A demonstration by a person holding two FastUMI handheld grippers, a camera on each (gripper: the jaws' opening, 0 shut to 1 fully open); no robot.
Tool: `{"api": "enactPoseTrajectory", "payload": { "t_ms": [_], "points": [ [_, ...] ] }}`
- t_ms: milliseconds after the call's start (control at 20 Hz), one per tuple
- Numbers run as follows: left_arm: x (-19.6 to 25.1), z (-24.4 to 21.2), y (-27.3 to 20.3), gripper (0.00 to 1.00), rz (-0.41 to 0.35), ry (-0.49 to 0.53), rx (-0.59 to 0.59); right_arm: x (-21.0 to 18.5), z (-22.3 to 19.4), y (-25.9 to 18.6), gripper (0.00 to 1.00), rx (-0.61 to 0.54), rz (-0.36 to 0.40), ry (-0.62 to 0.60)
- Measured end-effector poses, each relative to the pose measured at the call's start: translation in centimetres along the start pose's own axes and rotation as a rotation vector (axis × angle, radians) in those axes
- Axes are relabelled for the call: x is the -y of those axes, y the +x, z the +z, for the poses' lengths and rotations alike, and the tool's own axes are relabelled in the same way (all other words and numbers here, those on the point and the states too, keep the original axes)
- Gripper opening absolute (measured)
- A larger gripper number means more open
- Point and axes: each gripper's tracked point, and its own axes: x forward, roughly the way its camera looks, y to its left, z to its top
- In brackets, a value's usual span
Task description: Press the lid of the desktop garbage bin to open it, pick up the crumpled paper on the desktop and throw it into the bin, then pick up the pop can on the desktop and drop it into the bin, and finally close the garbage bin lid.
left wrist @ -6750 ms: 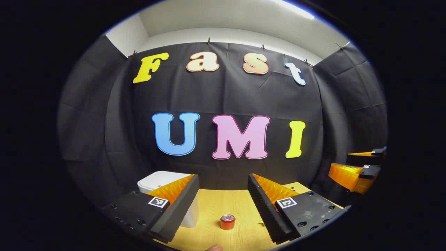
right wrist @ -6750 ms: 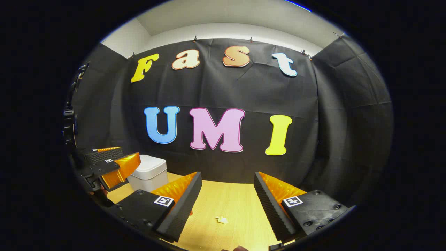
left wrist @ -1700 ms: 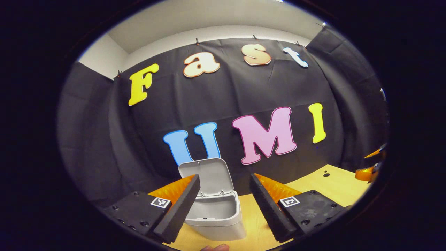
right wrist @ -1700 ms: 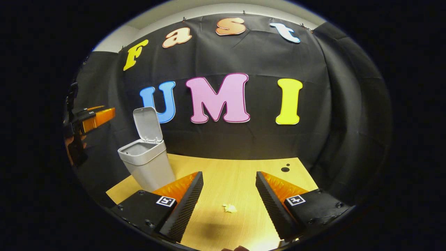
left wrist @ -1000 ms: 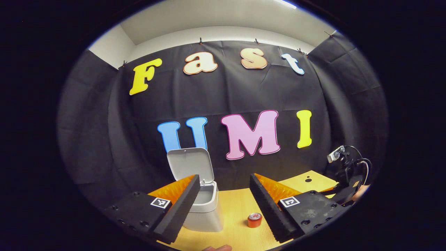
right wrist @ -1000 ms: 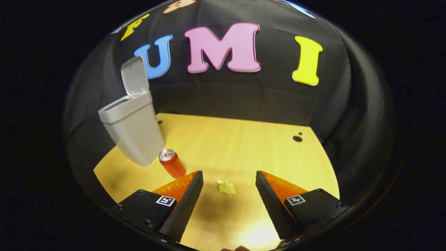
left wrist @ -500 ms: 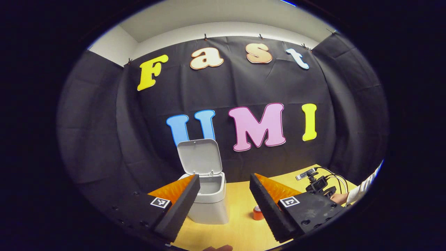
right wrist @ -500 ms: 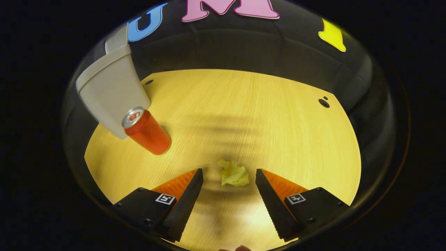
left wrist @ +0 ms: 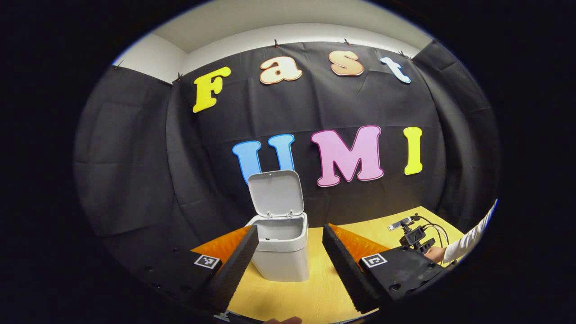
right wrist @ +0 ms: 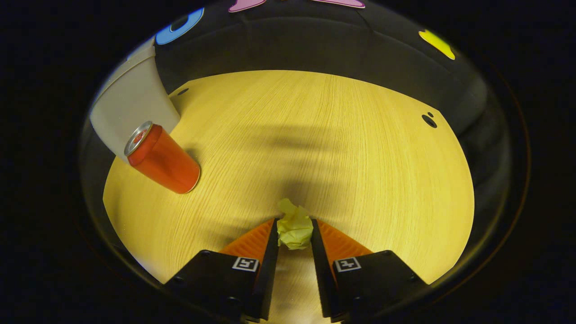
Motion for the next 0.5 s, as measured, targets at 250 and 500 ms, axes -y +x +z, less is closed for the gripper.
{"api": "enactPoseTrajectory", "payload": {
  "t_ms": [250,500],
  "points": [
    [0.0,-0.1,0.3,0.99,-0.014,-0.017,0.0,-1.1,2.0,-3.4,0.4,0.077,0.031,-0.092],
    [-0.1,-0.3,0.6,0.99,-0.035,-0.043,0.005,-4.8,7.6,-10.0,0.4,0.231,0.111,-0.156]
  ]
}}
